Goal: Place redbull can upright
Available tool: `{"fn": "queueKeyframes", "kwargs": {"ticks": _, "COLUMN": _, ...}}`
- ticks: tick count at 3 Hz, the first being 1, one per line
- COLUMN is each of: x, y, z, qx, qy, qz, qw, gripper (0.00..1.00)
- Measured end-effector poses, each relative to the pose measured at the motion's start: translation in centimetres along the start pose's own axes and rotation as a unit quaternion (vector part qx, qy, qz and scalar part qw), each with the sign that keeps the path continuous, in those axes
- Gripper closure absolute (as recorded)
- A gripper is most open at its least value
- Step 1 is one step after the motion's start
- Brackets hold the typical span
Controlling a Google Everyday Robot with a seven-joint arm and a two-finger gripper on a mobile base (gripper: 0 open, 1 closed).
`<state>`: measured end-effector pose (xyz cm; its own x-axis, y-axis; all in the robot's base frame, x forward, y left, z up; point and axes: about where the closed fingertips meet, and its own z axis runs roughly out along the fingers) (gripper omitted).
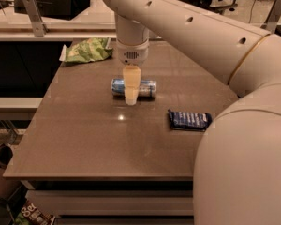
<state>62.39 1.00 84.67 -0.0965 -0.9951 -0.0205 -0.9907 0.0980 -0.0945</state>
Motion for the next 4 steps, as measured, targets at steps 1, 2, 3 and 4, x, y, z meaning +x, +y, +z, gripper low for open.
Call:
{"fn": "queueKeyframes", "kwargs": {"ticks": 1, "x": 0.06, "y": -0.17, "z": 0.17, "qx": 0.001, "qy": -0.001, "qz": -0.001, "qw": 1.0000, "gripper": 0.08}}
{"fn": "queueKeyframes", "kwargs": {"ticks": 2, "x": -0.21, "y": -0.16, "z": 0.59, "qx": 0.000, "qy": -0.006, "qz": -0.003, "qw": 1.0000, "gripper": 0.32}}
{"fn": "queueKeyframes", "kwargs": {"ticks": 3, "x": -0.41, "y": -0.36, "z": 0.76, "qx": 0.003, "qy": -0.008, "qz": -0.003, "qw": 1.0000, "gripper": 0.56}}
{"fn": "queueKeyframes", "kwargs": {"ticks": 4, "x": -0.58, "y": -0.51, "z": 0.94, "qx": 0.005, "qy": -0.011, "qz": -0.003, "qw": 0.9999, "gripper": 0.78}}
